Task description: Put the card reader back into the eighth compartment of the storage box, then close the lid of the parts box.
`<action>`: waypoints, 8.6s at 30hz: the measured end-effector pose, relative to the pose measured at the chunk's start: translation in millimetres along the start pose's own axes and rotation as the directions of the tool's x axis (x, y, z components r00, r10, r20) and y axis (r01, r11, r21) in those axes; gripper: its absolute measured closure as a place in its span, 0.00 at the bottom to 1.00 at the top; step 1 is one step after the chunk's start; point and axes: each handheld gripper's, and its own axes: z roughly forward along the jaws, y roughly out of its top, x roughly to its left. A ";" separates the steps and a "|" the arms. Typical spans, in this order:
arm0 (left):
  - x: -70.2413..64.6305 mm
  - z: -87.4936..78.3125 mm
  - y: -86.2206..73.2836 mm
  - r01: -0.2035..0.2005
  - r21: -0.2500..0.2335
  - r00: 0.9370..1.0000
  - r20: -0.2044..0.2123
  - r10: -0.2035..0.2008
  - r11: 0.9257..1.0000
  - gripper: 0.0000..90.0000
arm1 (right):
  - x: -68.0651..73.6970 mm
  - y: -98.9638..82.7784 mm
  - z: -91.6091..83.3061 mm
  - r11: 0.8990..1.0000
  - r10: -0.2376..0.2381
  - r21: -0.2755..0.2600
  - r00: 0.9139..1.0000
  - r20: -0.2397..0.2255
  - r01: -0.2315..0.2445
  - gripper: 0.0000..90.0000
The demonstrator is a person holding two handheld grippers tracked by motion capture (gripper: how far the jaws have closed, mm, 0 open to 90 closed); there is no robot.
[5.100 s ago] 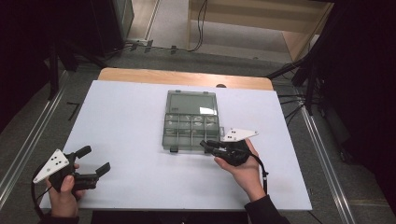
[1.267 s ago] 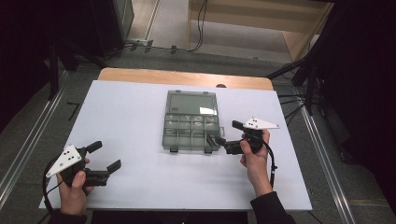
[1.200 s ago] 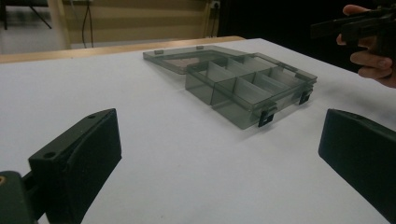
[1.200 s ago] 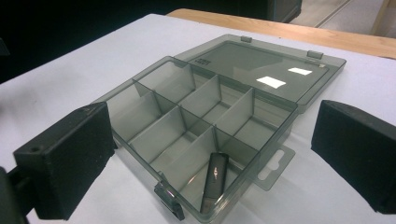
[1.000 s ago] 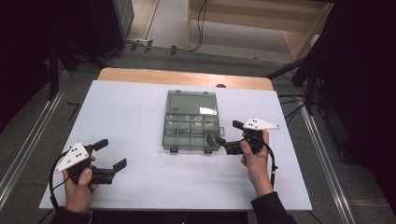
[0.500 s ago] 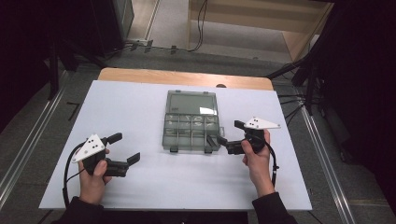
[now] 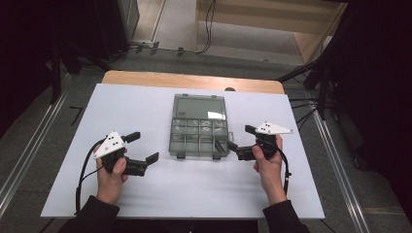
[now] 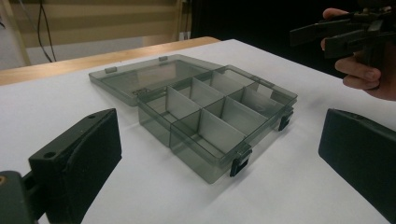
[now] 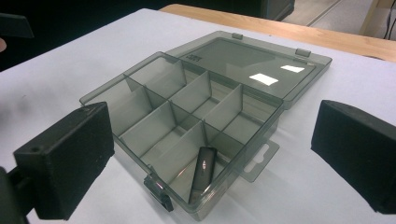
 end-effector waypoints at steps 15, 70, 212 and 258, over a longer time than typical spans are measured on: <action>-0.3 34.0 10.7 -0.023 0.005 0.999 0.025 0.023 1.000 0.00 | -3.0 -2.0 4.7 1.000 0.026 0.007 1.000 0.003 -0.026 0.00; 53.8 114.7 26.4 0.084 0.047 0.995 0.058 -0.086 0.995 0.00 | -46.5 26.8 68.1 0.988 0.155 0.025 0.988 0.008 -0.156 0.00; 83.0 152.1 24.1 0.231 0.111 0.959 -0.193 -0.207 0.967 0.86 | -81.2 56.1 94.0 0.981 0.192 0.014 0.974 0.121 -0.195 0.91; 113.7 162.1 51.7 0.410 0.117 0.912 -0.042 -0.408 0.904 0.99 | -64.6 36.7 77.9 0.993 0.029 -0.118 0.991 0.129 -0.014 0.90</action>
